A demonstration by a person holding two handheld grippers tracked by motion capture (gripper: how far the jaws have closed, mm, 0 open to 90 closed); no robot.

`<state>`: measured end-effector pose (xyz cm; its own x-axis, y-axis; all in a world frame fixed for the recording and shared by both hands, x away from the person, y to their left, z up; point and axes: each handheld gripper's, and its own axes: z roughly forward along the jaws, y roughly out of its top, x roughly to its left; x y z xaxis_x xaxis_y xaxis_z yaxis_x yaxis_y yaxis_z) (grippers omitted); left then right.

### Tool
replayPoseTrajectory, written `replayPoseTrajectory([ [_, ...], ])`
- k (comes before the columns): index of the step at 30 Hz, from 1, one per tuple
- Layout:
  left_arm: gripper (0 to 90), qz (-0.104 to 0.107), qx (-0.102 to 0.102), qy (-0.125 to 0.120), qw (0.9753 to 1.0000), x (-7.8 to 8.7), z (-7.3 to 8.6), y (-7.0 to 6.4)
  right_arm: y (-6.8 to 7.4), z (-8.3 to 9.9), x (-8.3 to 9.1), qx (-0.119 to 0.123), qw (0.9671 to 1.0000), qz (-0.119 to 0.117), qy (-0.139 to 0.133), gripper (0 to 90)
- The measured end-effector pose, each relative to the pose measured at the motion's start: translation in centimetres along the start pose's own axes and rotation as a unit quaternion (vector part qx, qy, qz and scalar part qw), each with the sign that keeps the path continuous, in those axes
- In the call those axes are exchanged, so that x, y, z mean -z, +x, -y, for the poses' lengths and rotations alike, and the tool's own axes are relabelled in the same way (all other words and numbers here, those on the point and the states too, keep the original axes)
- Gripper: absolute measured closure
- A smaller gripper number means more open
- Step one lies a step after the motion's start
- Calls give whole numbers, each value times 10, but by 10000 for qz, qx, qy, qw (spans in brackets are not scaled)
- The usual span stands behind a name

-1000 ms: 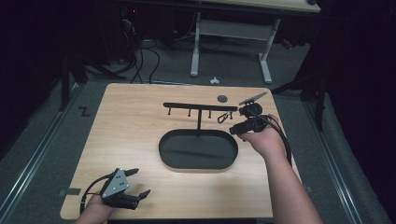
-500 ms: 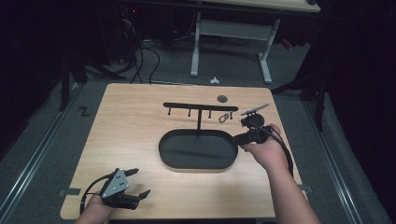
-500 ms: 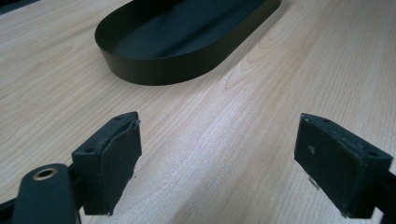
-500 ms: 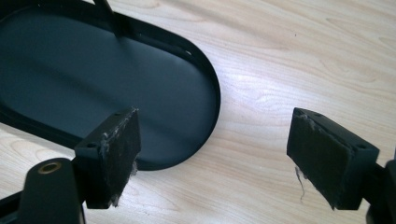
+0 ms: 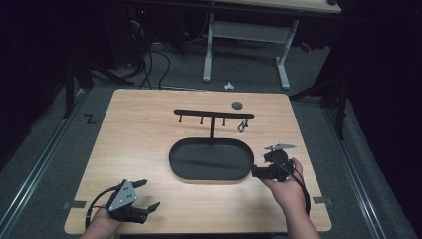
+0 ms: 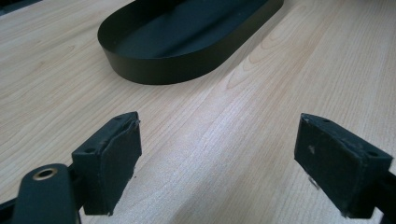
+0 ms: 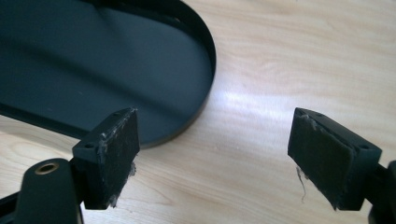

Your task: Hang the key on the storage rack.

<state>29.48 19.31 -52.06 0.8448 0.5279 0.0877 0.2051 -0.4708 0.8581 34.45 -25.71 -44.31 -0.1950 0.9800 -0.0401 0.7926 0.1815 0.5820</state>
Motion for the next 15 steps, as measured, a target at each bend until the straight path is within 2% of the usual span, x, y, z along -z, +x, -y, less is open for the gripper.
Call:
replayPoseTrajectory([
  [7,153,-18,7,14,10000,-1,0,0,3,54,-19,-239,9987,-3,-449,151],
  [9,153,-19,13,15,10000,-1,0,0,3,65,-21,-344,9972,22,-663,150],
  [11,153,-19,6,19,10000,-1,0,0,3,73,-21,-340,9958,25,-849,151],
  [13,153,-10,-3,25,10000,-1,0,0,4,78,-21,-396,9947,33,-952,150],
  [15,153,-15,-11,37,10000,-2,0,0,5,83,-21,-311,9943,61,-1023,150],
])
